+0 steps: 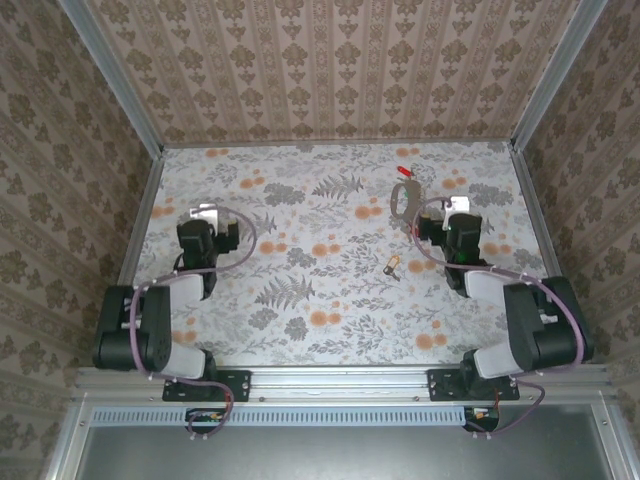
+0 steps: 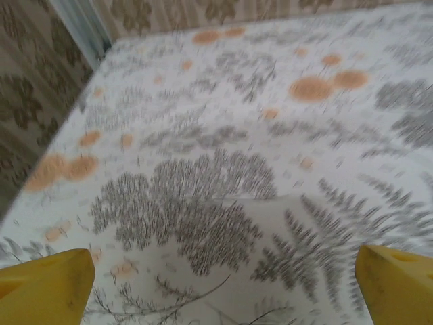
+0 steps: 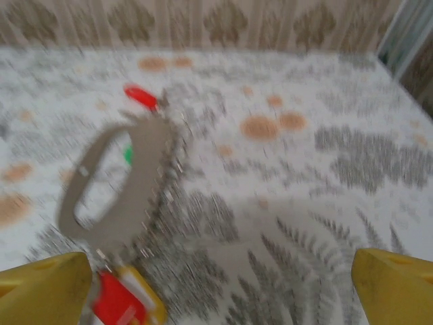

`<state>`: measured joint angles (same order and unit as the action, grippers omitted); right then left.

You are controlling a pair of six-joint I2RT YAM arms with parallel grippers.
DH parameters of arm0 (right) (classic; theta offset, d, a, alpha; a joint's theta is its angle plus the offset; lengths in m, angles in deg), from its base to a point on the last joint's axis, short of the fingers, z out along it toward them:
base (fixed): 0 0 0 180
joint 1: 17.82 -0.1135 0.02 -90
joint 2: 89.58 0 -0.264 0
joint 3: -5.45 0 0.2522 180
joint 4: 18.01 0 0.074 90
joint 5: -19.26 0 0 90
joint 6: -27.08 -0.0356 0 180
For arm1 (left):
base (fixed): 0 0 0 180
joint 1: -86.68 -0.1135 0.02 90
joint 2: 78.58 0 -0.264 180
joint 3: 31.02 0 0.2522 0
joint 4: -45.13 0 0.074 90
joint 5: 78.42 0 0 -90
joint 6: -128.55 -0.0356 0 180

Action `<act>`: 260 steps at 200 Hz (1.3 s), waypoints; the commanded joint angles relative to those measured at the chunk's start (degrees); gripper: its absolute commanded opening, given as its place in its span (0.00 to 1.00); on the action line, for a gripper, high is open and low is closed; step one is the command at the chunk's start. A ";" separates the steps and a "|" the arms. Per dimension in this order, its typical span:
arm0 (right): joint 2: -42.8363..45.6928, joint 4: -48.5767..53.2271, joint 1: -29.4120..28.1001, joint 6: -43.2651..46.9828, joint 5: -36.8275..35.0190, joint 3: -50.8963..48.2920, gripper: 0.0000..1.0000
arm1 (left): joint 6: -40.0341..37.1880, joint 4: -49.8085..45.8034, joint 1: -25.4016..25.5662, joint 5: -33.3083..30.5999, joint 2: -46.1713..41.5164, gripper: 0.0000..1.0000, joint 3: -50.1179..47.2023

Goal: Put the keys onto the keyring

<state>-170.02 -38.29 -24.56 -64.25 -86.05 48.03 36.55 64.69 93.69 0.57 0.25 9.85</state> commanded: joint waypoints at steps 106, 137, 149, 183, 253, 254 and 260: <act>-25.99 56.58 2.85 -11.76 21.72 49.46 1.00 | 24.97 -39.09 25.50 12.54 7.69 1.00 33.13; -33.00 60.53 4.54 -10.89 26.08 54.05 1.00 | 24.52 -40.01 25.77 14.50 9.93 1.00 35.03; -35.58 62.36 4.63 -10.05 27.26 56.31 1.00 | 24.28 -39.89 25.75 14.63 10.10 1.00 34.81; -40.63 66.89 4.57 -8.99 27.12 60.91 1.00 | 24.74 -38.68 25.46 14.87 10.15 1.00 33.73; -46.79 75.47 1.45 -7.99 24.06 70.94 0.99 | 26.62 -32.91 23.74 16.42 6.78 1.00 29.04; -46.89 75.67 1.37 -7.95 23.86 71.11 0.99 | 26.70 -32.81 23.70 16.48 6.69 1.00 28.87; -47.44 76.89 1.10 -7.71 23.01 72.17 0.98 | 26.96 -32.19 23.37 16.66 6.01 1.00 28.20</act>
<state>-214.89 31.74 -21.68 -73.14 -61.00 116.16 61.41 29.44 118.15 15.94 9.65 40.32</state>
